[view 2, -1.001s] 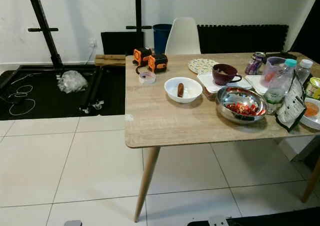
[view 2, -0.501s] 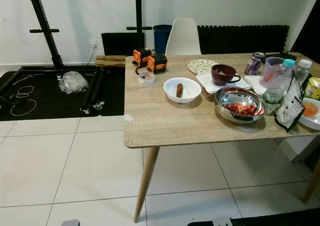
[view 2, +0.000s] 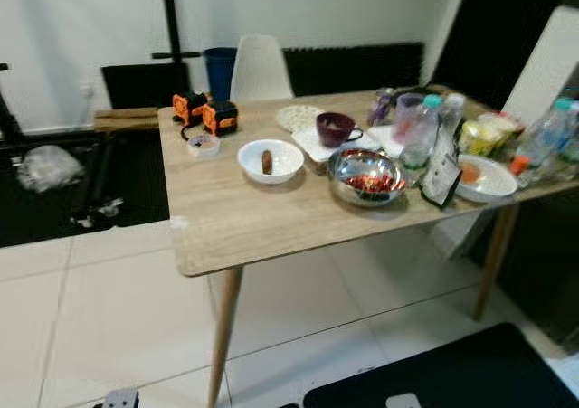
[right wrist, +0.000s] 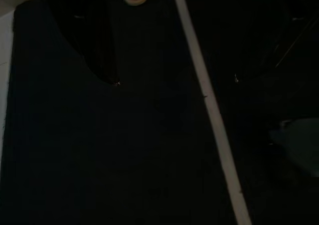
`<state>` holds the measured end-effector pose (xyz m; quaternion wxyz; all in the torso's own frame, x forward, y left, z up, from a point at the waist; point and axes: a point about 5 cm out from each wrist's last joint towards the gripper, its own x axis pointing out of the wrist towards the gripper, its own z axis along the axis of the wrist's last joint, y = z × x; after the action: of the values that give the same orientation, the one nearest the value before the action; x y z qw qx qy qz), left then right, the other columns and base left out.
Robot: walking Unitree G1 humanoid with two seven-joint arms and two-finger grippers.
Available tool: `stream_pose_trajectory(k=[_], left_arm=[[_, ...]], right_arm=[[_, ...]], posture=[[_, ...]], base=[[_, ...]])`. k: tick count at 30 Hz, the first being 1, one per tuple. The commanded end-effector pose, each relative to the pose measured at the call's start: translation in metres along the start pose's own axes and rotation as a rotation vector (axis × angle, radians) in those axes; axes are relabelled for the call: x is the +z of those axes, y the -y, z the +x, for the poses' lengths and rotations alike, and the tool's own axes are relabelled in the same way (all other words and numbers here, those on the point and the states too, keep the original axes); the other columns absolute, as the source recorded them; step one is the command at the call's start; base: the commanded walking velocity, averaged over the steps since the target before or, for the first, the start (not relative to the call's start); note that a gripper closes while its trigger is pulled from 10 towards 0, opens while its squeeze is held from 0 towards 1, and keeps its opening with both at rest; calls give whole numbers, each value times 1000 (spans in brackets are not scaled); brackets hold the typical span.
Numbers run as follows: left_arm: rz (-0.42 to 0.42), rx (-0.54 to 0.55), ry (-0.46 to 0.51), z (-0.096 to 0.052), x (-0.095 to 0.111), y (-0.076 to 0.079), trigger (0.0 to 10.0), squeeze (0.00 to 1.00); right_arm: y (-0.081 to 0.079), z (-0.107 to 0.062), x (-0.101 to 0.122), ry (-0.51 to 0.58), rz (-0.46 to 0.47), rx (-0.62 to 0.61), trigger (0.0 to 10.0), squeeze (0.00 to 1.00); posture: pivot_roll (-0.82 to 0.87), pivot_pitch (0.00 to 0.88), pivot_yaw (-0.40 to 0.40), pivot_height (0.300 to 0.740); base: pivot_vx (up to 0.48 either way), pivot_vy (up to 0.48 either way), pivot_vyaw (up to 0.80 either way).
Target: Restocking fridge
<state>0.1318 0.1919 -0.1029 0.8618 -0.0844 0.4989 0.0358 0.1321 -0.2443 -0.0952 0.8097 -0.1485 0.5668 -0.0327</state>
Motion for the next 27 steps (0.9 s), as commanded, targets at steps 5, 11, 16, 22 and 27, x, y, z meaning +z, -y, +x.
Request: stream_pose_trajectory(k=[5, 11, 16, 22, 27], left_arm=[[10, 6, -16, -1, -1, -5, 10000, 0], [21, 12, -34, -1, -4, -6, 10000, 0], [20, 14, -35, -2, -4, -6, 10000, 0], [9, 31, -35, -2, -5, -8, 10000, 0], [28, 35, -36, -2, -5, -10, 10000, 0]], right_arm=[[0, 0, 7, 26, -1, 7, 10000, 0], [-2, 0, 8, 30, -3, 16, 10000, 0], [-3, 0, 7, 30, -7, 19, 10000, 0], [-4, 0, 7, 28, -15, 25, 10000, 0], [-4, 0, 7, 30, -21, 26, 10000, 0]], posture=[[-30, 0, -8, 740], [-32, 0, -6, 740], [-32, 0, -6, 740], [-30, 0, -9, 740], [-28, 0, -8, 740]], base=[[0, -166, 0], [0, -375, 0], [0, -365, 0], [0, -243, 0], [0, 0, 0]])
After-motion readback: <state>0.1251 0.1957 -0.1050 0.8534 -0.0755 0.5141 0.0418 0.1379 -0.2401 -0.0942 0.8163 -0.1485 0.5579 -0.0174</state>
